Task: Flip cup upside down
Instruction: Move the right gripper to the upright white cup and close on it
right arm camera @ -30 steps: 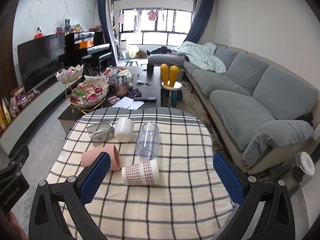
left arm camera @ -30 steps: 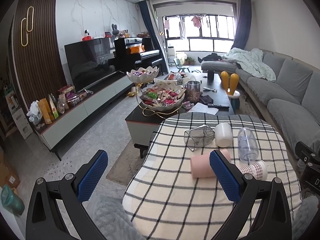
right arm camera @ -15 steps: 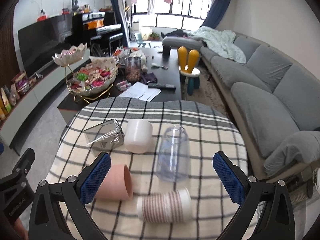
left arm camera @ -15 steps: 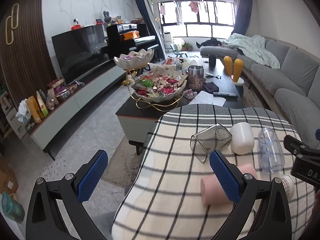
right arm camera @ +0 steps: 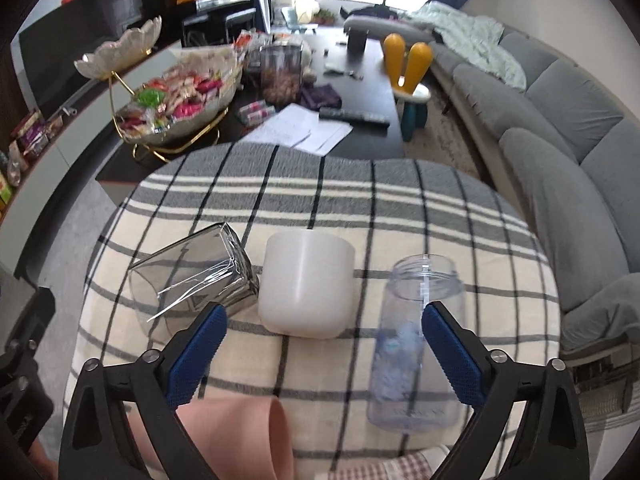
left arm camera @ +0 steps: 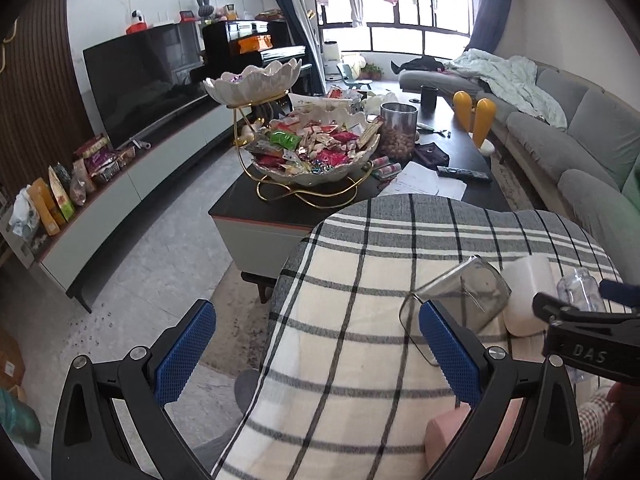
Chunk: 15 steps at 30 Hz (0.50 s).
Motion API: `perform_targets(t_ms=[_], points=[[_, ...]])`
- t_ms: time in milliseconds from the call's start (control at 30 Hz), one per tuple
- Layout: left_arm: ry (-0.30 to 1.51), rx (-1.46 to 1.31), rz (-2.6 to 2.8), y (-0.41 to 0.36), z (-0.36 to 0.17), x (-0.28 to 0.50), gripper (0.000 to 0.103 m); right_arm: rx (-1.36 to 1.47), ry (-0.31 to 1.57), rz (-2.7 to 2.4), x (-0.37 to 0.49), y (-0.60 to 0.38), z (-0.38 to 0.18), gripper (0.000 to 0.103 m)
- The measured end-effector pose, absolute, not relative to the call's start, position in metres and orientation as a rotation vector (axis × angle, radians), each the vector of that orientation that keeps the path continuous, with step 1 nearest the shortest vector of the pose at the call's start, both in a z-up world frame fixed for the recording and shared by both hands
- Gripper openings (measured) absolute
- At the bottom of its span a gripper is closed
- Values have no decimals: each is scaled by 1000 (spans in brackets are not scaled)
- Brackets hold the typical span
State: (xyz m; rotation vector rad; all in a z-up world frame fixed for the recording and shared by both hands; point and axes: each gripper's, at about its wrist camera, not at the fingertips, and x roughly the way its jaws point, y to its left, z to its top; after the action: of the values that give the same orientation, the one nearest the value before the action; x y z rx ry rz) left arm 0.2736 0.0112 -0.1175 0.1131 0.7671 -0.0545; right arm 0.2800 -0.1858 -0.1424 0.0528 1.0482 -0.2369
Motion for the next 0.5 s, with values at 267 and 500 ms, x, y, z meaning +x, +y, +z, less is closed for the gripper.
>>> perform_targets(t_ms=[267, 500], points=[[786, 95, -68, 12, -127, 289, 103, 55, 1115, -244, 302, -190, -165, 91], [791, 91, -70, 11, -130, 292, 103, 72, 1151, -244, 311, -195, -177, 88]])
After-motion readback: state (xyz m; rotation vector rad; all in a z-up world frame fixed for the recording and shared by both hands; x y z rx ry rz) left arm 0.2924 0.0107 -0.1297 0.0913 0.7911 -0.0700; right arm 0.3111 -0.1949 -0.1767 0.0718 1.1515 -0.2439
